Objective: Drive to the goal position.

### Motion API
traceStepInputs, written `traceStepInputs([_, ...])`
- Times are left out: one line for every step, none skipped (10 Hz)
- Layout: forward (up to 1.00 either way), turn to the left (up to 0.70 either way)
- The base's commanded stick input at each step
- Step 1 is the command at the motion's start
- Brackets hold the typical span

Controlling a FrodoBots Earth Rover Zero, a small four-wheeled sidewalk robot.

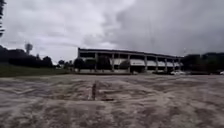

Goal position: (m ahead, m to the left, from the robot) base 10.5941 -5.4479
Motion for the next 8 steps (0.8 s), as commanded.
traceStepInputs([0.7, 0.0])
traceStepInputs([0.7, 0.0])
traceStepInputs([0.7, 0.0])
traceStepInputs([0.7, 0.0])
traceStepInputs([0.7, 0.0])
traceStepInputs([0.7, 0.0])
traceStepInputs([0.7, 0.0])
traceStepInputs([0.7, 0.0])
